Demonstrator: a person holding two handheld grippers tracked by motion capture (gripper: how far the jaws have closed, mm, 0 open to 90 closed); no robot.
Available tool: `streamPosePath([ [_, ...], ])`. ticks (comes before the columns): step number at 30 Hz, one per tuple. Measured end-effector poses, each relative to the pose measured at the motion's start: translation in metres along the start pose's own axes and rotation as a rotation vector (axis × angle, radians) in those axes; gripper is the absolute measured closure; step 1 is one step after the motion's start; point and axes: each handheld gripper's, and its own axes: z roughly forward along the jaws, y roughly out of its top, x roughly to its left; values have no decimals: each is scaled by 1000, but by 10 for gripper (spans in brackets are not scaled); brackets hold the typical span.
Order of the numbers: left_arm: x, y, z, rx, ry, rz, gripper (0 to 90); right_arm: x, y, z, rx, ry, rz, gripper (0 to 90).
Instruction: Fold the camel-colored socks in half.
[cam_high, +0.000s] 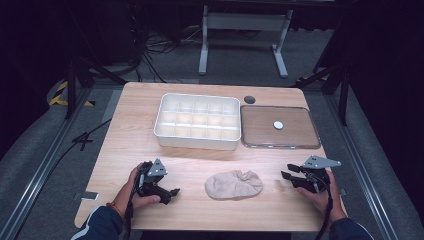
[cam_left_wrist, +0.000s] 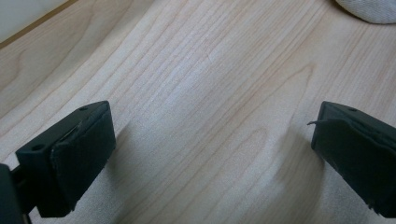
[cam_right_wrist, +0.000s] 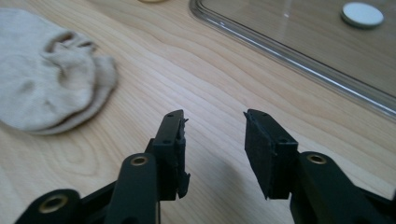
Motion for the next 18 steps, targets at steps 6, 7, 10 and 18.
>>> streamPosePath([
  [6, 0, 0, 0, -1, 3, -2, 2, 15, 9, 0, -17, 35, -39, 680],
  [7, 0, 0, 0, -2, 2, -3, 2, 16, 9, 0, -19, 40, -44, 687],
  [10, -1, 0, 0, -1, 7, -6, 3, 23, 13, -1, -48, 77, -38, 726],
  [18, -1, 0, 0, -1, 11, -9, 3, 47, 28, -3, -76, 124, -72, 772],
])
